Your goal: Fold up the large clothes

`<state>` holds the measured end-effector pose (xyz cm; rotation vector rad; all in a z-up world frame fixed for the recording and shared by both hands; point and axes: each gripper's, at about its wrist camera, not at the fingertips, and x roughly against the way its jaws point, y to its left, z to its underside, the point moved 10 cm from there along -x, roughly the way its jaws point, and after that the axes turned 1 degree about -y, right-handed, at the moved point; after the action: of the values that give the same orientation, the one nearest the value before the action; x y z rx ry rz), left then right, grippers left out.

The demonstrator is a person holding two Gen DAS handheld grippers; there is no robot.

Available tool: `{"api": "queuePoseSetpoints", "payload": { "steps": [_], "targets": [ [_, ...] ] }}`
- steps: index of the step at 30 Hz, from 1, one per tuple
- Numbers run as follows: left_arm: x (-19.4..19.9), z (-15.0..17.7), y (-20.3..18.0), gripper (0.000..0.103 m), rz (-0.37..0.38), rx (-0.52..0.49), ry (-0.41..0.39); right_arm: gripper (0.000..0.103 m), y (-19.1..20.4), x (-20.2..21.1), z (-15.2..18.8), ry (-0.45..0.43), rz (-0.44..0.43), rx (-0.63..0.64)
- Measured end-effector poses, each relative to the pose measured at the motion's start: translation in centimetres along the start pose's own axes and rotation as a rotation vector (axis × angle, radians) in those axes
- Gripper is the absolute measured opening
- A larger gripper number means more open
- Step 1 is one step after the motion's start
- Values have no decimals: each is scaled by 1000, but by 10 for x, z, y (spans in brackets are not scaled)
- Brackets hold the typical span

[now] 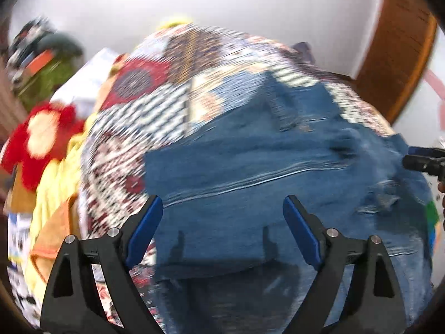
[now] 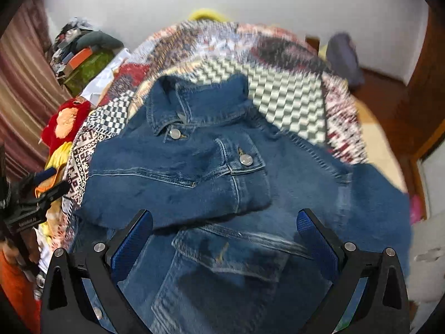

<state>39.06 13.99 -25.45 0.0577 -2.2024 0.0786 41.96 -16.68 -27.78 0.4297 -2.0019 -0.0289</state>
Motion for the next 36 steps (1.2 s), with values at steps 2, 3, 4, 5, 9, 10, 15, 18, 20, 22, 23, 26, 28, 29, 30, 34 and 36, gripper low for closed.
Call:
{"api": "queuePoseSetpoints", "payload": {
  "steps": [2,3,4,5,9,10,15,18,20,22,23,26,28,29,30,34,36],
  "targets": [
    [-13,12,24,88,-30,36,30,103,-5,-25,-1,59,-29,-46],
    [-18,17,25,88,-35,46,41,103,-9,-40,1,96,-40,-83],
    [-25,24,30,88,-38,60,56,103,-14,-52,3,124,-51,-126],
    [-31,28,34,88,-39,69,68,102,-19,-63,5,147,-73,-166],
    [-49,45,43,88,-46,85,115,93,-28,-94,12,191,-130,-284],
    [-54,49,43,88,-44,88,124,93,-29,-97,12,179,-140,-303],
    [-80,65,35,89,-9,101,182,62,-12,-98,5,133,-116,-200],
    [-80,62,33,90,-4,99,182,43,2,-90,1,101,-108,-126],
    [-79,60,32,90,-8,94,191,38,9,-82,-4,66,-98,-100],
    [-75,55,31,90,-23,77,186,37,13,-69,-11,-1,-60,-74],
    [-72,53,30,90,-31,65,179,37,18,-59,-16,-44,-38,-51],
    [-57,41,25,90,-52,25,137,37,25,-32,-24,-127,-16,-16],
    [-47,32,20,90,-47,9,107,37,24,-15,-25,-163,-14,-3],
    [-43,28,17,90,-44,6,95,37,26,-3,-25,-189,-3,8],
    [-37,24,13,90,-37,3,81,37,25,4,-23,-204,6,13],
    [-41,23,3,90,-5,7,89,37,18,26,-9,-226,62,42],
    [-52,30,-2,90,6,0,123,37,11,23,2,-200,89,56]
  ]
}}
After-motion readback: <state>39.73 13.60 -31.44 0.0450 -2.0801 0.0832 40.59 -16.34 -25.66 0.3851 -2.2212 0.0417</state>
